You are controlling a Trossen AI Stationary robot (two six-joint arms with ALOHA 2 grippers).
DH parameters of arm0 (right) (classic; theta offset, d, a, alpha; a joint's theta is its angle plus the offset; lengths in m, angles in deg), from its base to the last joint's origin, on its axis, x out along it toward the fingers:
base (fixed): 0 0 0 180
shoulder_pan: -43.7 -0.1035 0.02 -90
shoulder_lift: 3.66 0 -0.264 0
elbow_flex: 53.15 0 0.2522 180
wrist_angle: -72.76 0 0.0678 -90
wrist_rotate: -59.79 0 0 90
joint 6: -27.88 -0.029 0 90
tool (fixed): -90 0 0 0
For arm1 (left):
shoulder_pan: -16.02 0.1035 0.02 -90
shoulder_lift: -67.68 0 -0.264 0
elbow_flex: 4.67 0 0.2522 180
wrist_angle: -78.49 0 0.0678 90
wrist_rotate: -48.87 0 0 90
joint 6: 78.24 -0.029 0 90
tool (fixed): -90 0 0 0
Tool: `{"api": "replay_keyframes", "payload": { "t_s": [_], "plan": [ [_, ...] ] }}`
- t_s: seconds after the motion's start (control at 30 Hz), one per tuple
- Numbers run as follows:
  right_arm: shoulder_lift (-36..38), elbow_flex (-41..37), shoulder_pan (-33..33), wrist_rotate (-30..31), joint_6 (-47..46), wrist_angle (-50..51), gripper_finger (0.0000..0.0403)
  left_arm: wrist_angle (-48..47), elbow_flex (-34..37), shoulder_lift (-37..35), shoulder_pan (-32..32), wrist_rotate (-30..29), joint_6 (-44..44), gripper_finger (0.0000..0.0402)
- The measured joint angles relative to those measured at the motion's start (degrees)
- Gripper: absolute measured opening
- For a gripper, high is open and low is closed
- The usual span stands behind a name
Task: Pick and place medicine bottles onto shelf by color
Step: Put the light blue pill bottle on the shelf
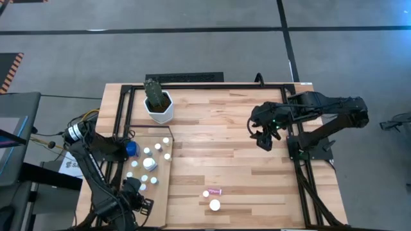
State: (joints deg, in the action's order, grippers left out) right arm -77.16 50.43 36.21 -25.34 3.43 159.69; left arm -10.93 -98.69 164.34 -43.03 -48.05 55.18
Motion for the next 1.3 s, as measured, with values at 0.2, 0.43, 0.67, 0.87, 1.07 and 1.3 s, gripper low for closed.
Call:
{"api": "replay_keyframes", "payload": {
  "t_s": [0.2, 0.43, 0.67, 0.87, 1.07, 1.3],
  "plan": [
    [0.00, 0.00, 1.37, -0.01, -0.12, -0.26, 0.0255, 5.53, 3.91, 0.02, -0.94, -0.03, 0.17, 0.0093],
    [0.00, 0.00, 1.67, -0.03, -0.15, -0.38, 0.0255, 6.82, 7.10, 0.02, -1.04, -1.23, 0.15, 0.0093],
    [0.00, 0.00, 1.64, -0.03, -1.04, -0.33, 0.0255, 7.30, 7.53, 0.02, -1.04, -1.29, -0.57, 0.0093],
    [0.00, 0.00, 1.64, -0.03, -1.03, -0.35, 0.0255, 7.28, 7.53, 0.02, -1.04, -1.27, -0.71, 0.0093],
    [0.00, 0.00, 1.64, -0.04, -1.04, -0.34, 0.0255, 7.73, 7.53, 0.02, -1.04, -0.86, -0.73, 0.0105],
    [0.00, 0.00, 1.64, -0.06, -1.04, -0.33, 0.0255, 7.81, 7.53, 0.02, -1.04, -0.85, -0.73, 0.0141]
  ]
}}
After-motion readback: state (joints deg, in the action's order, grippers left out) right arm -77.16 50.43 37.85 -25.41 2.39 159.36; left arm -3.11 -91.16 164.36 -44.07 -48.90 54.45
